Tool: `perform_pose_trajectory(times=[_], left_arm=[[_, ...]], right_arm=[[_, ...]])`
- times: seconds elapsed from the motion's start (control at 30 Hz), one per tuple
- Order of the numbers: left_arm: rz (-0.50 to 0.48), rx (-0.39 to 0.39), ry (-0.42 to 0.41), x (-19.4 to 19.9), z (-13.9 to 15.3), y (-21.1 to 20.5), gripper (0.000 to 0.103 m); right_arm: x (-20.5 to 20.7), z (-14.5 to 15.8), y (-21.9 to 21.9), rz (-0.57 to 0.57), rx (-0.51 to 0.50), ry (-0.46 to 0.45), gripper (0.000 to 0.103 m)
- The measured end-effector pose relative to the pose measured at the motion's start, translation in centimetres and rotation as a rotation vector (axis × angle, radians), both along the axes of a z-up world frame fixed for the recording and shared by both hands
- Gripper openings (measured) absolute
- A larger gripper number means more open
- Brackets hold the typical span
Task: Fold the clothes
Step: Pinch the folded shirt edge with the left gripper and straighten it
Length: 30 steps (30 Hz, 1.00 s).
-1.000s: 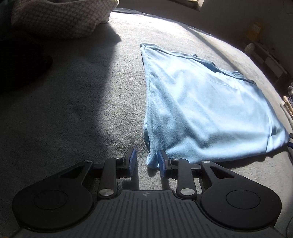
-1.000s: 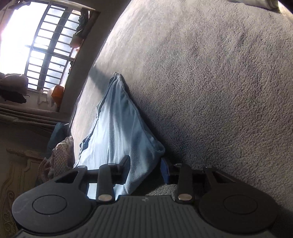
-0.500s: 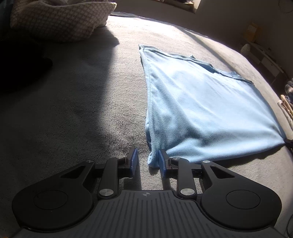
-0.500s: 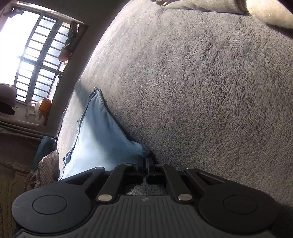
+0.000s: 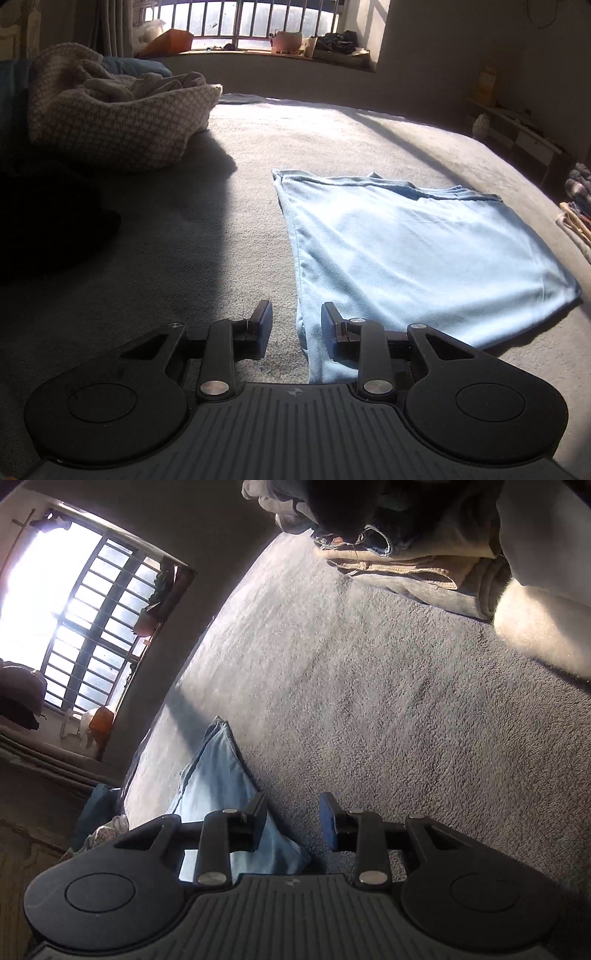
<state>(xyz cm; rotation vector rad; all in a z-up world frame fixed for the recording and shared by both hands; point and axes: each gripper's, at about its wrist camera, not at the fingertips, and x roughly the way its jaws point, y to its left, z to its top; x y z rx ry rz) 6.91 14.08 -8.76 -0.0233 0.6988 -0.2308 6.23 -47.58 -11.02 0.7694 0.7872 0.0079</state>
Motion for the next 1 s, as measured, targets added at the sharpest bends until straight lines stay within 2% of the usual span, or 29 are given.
perform_pose_trajectory(times=[0.13, 0.2, 0.27, 0.3, 0.37, 0.43, 0.53, 0.63, 0.73, 0.8, 0.9, 0.97, 1.0], left_arm=[[-0.135, 0.055, 0.016, 0.7, -0.9, -3.6, 0.029], [-0.135, 0.071, 0.052, 0.5, -1.9, -3.6, 0.029], [-0.119, 0.086, 0.094, 0.2, -3.2, -3.2, 0.029], [-0.11, 0.093, 0.114, 0.1, -3.8, -3.0, 0.029], [-0.074, 0.057, 0.149, -0.4, -3.7, -1.4, 0.029], [-0.041, 0.058, 0.16, -1.0, -3.4, -0.1, 0.03], [-0.018, 0.038, 0.165, -1.8, -2.7, 1.6, 0.03], [0.001, -0.016, 0.134, -2.4, -2.0, 2.6, 0.03], [-0.039, -0.016, 0.119, -2.0, -1.9, 1.7, 0.03], [-0.106, 0.003, 0.124, -1.5, -2.4, 0.4, 0.03], [-0.147, 0.024, 0.114, -1.1, -3.2, -0.6, 0.03], [-0.171, 0.056, 0.079, -1.2, -3.5, -0.7, 0.015], [-0.185, 0.092, 0.054, -1.4, -3.4, -0.8, 0.003]], right_arm=[[2.8, 1.8, 8.6, 0.297, -0.28, -0.061, 0.033], [3.9, 1.4, 11.5, 0.392, -0.323, -0.087, 0.031], [4.4, 0.3, 12.4, 0.416, -0.356, -0.068, 0.031], [4.2, -0.3, 11.6, 0.401, -0.358, -0.054, 0.03], [3.7, -1.3, 9.4, 0.356, -0.35, -0.026, 0.028], [3.2, -2.3, 7.2, 0.312, -0.343, 0.002, 0.017], [2.4, -2.0, 4.9, 0.227, -0.302, -0.001, 0.018], [2.3, -1.8, 3.5, 0.158, -0.267, -0.007, 0.02], [2.2, -1.7, 2.7, 0.11, -0.216, -0.018, 0.02], [2.2, -1.7, 2.9, 0.109, -0.204, -0.012, 0.02], [2.1, -1.6, 3.1, 0.109, -0.195, -0.001, 0.02], [1.9, -1.6, 2.9, 0.102, -0.196, 0.001, 0.02], [1.8, -1.5, 2.9, 0.098, -0.196, 0.003, 0.02]])
